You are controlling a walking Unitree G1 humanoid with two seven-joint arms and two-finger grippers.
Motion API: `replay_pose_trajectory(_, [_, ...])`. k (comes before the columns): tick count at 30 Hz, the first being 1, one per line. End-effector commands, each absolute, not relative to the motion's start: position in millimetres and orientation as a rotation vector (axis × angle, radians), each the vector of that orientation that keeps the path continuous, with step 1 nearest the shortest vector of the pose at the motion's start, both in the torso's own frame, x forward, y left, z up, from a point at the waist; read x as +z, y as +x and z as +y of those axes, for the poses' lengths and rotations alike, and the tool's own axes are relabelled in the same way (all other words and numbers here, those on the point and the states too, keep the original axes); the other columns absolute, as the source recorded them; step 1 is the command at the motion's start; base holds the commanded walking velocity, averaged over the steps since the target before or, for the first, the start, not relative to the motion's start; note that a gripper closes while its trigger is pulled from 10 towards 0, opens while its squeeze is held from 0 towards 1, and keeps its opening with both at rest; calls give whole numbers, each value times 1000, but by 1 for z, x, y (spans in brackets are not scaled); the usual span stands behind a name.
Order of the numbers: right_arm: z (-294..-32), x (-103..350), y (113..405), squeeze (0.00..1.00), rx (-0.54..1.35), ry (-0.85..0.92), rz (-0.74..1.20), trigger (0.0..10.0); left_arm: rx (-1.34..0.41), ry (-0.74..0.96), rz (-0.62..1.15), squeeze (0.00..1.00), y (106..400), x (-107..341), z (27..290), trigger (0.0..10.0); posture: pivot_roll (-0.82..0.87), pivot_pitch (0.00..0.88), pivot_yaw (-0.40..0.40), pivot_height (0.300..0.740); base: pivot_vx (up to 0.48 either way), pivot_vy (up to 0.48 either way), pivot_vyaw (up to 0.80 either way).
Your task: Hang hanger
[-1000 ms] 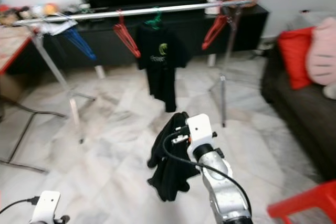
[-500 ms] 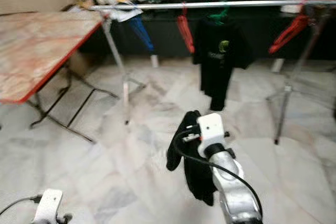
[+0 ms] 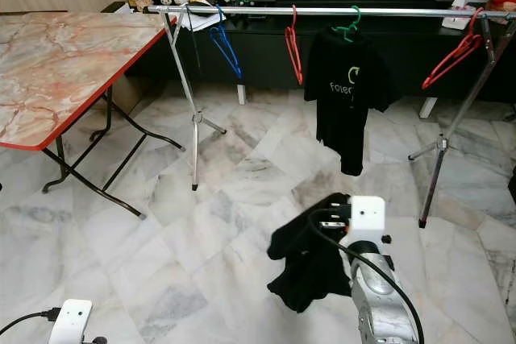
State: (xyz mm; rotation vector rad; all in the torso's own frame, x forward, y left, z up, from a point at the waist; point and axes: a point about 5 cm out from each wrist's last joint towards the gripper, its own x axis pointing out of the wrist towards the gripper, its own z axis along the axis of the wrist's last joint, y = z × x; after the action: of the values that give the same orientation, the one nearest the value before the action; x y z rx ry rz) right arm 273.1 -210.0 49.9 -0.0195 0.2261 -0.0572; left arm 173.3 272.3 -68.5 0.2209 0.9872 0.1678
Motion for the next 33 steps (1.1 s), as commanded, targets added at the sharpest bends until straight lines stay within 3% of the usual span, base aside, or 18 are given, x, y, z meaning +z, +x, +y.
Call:
replay_pose_trajectory(1, [-209, 58, 279, 0, -63, -19, 176, 10000, 189, 224, 988, 0, 171, -68, 277, 10000, -147, 39, 82, 740, 0, 0, 0])
replay_pose_trajectory(14, [-219, -11, 248, 0, -105, 20, 457, 10000, 184, 211, 991, 0, 171, -69, 274, 10000, -149, 6, 65, 740, 0, 0, 0])
replay_pose_trajectory(33, [-209, -30, 244, 0, -123, 123, 507, 10000, 197, 207, 985, 0, 172, -69, 274, 10000, -105, 29, 58, 740, 0, 0, 0])
